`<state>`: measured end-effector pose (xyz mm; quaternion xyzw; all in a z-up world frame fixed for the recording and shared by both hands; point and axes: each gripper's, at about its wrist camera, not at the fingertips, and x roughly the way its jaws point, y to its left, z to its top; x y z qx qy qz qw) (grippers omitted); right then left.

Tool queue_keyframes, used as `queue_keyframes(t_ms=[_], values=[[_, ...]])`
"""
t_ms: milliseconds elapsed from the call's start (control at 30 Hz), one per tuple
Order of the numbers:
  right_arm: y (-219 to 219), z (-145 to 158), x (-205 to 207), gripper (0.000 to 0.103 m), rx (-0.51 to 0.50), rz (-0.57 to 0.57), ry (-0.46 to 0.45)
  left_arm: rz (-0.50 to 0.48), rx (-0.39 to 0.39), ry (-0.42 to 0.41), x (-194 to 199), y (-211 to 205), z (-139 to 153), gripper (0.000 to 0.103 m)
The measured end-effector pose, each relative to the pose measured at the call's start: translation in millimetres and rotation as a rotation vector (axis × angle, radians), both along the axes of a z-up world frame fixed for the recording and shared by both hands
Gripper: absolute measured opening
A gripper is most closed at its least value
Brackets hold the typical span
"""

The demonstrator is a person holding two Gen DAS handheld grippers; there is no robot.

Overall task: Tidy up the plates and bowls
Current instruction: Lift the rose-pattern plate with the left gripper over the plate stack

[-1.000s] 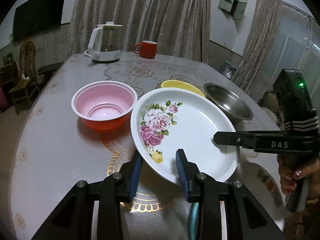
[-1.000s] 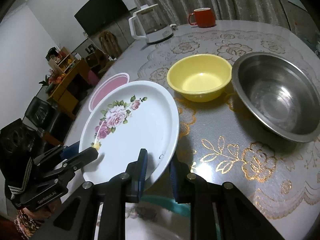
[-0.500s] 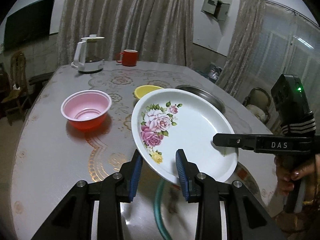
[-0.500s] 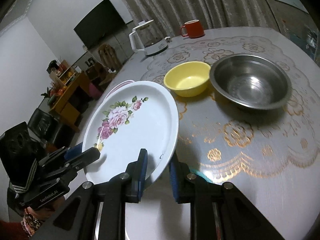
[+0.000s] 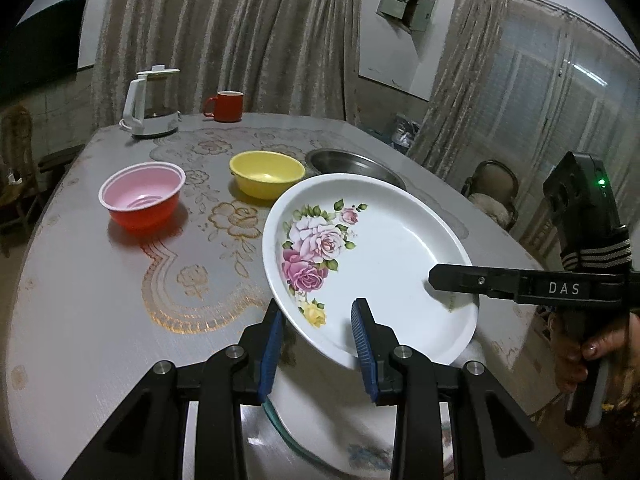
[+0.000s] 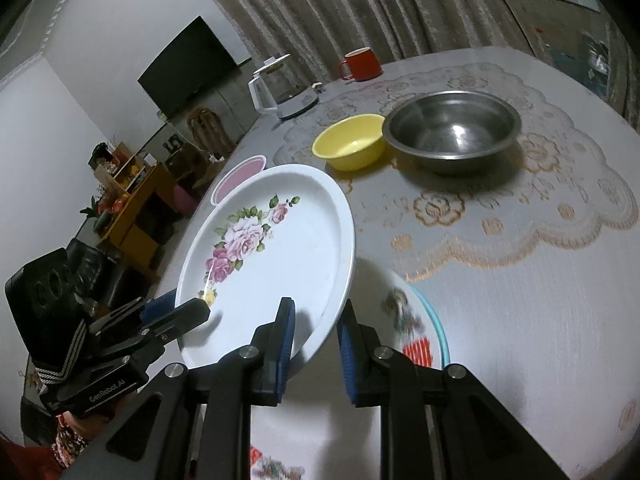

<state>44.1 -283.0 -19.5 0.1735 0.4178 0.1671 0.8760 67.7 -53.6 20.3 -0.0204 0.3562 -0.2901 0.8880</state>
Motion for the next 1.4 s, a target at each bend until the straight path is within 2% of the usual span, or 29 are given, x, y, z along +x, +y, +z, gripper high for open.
queue_keyframes(t_ms=[367,467,600,767,1400], values=[[-3,-8,-32,0.020,0.039,-0.042,0.006,-0.025,0.036,0.005,-22,-6,-6,0.034],[0,-8,-38,0.020,0.011,-0.055,0.000,-0.034,0.043,0.008,-28,-8,-9,0.034],[11,-6,-49,0.020,-0.096,-0.082,-0.028,-0.036,0.061,0.008,-34,-11,-12,0.034],[6,-11,-52,0.020,-0.061,-0.095,0.003,-0.043,0.065,0.017,-38,-12,-15,0.034],[3,-31,-61,0.023,-0.038,-0.109,0.101,-0.048,0.111,0.061,-40,-20,-27,0.034]])
